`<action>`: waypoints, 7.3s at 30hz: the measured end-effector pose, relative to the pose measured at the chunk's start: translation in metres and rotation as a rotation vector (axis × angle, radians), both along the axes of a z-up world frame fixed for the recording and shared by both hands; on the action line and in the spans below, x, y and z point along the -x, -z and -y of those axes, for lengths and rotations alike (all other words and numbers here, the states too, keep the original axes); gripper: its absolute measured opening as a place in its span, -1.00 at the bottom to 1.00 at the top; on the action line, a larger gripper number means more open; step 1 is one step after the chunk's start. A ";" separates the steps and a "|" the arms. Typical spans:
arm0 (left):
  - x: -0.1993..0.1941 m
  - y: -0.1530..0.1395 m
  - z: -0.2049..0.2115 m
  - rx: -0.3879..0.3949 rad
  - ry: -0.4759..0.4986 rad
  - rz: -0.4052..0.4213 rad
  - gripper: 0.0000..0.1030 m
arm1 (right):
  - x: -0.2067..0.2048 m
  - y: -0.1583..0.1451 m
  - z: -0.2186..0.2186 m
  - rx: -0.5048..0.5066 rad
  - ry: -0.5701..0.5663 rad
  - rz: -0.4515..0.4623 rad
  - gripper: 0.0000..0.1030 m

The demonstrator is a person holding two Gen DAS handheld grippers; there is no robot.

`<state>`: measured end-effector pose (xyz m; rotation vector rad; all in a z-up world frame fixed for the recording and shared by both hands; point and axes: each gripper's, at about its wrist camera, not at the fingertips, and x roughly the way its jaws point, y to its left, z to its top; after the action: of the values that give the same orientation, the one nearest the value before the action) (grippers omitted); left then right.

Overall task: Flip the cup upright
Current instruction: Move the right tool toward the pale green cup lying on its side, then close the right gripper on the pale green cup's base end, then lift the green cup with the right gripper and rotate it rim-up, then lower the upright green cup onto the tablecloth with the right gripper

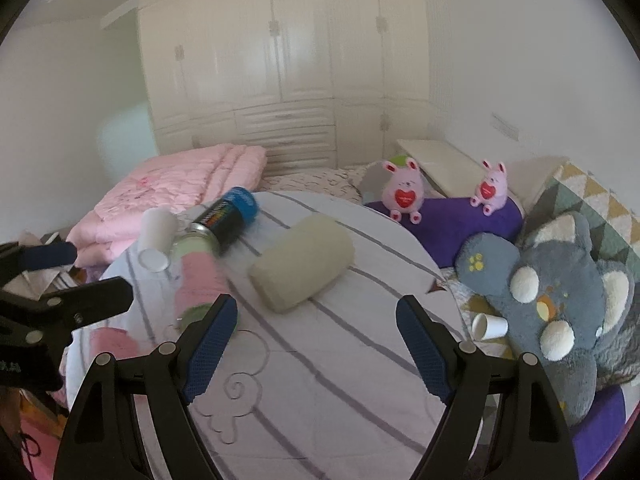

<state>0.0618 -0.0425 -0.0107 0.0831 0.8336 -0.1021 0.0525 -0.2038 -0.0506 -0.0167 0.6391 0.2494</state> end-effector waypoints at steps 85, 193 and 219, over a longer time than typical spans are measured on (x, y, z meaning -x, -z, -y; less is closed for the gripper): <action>0.026 0.078 -0.004 0.219 -0.020 -0.384 0.82 | -0.009 0.047 0.004 0.210 -0.076 -0.300 0.61; 0.007 0.094 0.015 -0.011 -0.062 -0.293 0.86 | -0.017 0.030 -0.027 0.103 -0.335 0.002 0.61; 0.029 0.064 -0.012 0.055 -0.085 -0.213 0.86 | 0.004 0.000 -0.031 0.108 -0.276 0.069 0.62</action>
<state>0.0332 -0.0301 -0.0750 -0.0156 1.0453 -0.0549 0.0490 -0.1723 -0.0505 -0.2171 0.5799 0.4781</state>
